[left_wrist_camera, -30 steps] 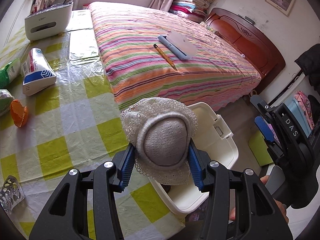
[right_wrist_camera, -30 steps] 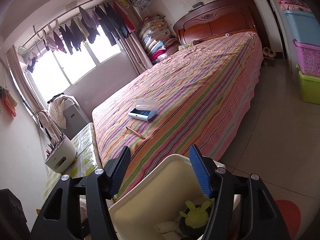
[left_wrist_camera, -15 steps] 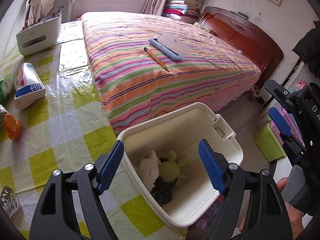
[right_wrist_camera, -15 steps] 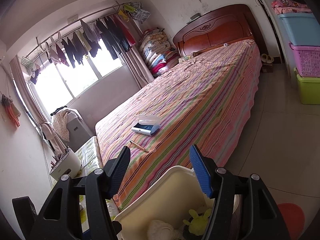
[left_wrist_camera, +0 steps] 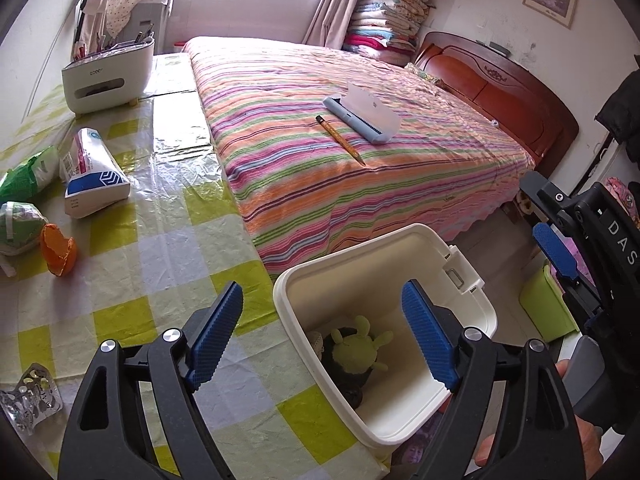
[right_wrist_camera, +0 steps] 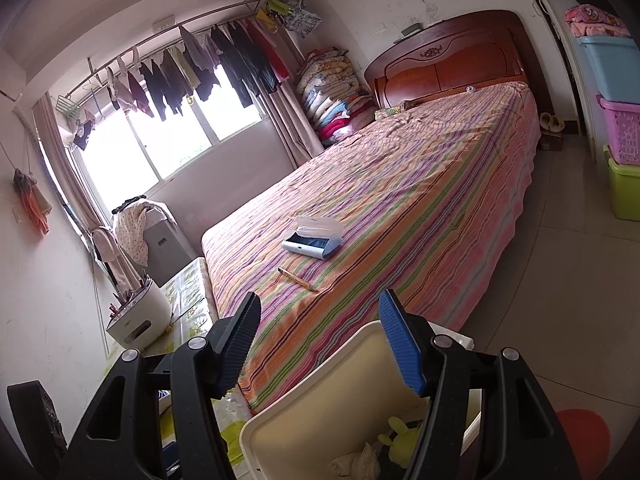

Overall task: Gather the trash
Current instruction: 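Move both grippers back over the table toward the remaining clutter, then grasp the white fluffy plush with the left gripper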

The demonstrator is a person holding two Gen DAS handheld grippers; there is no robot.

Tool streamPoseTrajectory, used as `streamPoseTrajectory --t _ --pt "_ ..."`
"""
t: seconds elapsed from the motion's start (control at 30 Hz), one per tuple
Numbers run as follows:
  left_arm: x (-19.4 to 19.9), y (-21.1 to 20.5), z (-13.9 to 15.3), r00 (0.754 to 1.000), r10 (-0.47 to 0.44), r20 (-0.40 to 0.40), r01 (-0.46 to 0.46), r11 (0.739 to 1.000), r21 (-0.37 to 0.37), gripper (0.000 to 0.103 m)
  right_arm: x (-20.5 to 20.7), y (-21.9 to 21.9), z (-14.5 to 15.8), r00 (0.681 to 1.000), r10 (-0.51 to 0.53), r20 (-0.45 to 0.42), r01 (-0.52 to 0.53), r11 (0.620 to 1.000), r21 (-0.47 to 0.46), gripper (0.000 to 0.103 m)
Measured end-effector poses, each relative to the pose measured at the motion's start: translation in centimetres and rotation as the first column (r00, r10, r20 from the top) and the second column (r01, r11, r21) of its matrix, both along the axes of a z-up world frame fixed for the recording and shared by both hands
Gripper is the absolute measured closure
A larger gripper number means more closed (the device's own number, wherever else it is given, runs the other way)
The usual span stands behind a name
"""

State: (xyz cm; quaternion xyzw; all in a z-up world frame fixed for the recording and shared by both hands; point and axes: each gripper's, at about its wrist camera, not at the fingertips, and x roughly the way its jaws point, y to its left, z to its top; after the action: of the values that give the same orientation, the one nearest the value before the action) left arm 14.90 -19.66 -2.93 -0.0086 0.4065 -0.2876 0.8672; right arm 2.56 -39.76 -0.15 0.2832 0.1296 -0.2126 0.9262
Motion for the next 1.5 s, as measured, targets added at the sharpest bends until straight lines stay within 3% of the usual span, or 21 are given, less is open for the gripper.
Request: streamPoseTrajectory --t 0.23,0.37,0.63,0.77,0.87,1.03,1.17,1.33,1.5 --pt "0.0 2.2 0.6 0.999 0.028 0.046 -0.029 0.999 0.031 0.022 1.0 1.5 -0.1 0.999 0.05 -0.021 -0.05 0.999 -0.013 0.043" --pt "0.6 4.9 1.3 0.996 0.078 0.047 -0.079 0.997 0.018 0.022 2.5 3.0 -0.4 0.99 0.132 -0.055 -0.133 0.991 -0.005 0.043" --pt "2.5 12.3 3.4 0.975 0.215 0.056 -0.215 0.977 0.003 0.02 5.6 8.4 -0.8 0.929 0.341 -0.14 -0.351 0.935 -0.049 0.043" --pt "3.9 16.8 4.2 0.944 0.319 0.085 -0.323 0.946 0.036 0.019 6.5 10.6 -1.0 0.903 0.396 -0.166 -0.41 0.91 -0.064 0.043" --pt "5.2 20.7 4.2 0.909 0.409 0.085 -0.414 0.908 0.067 0.019 7.0 11.6 -1.1 0.893 0.415 -0.175 -0.431 0.9 -0.063 0.043" --pt "7.5 27.6 3.3 0.839 0.543 0.034 -0.543 0.834 0.097 0.019 7.4 12.7 -1.1 0.886 0.43 -0.173 -0.444 0.894 -0.055 0.042" --pt "9.2 31.9 2.0 0.801 0.599 -0.003 -0.594 0.794 0.126 0.019 7.8 13.7 -1.1 0.877 0.448 -0.173 -0.462 0.886 -0.046 0.042" --pt "11.2 35.0 0.1 0.772 0.634 -0.048 -0.619 0.766 0.176 0.019 8.3 15.8 -1.0 0.858 0.479 -0.186 -0.497 0.865 -0.064 0.041" --pt "12.9 36.1 -0.9 0.773 0.63 -0.074 -0.606 0.768 0.207 0.019 8.8 17.7 -1.0 0.835 0.516 -0.19 -0.534 0.843 -0.058 0.041"
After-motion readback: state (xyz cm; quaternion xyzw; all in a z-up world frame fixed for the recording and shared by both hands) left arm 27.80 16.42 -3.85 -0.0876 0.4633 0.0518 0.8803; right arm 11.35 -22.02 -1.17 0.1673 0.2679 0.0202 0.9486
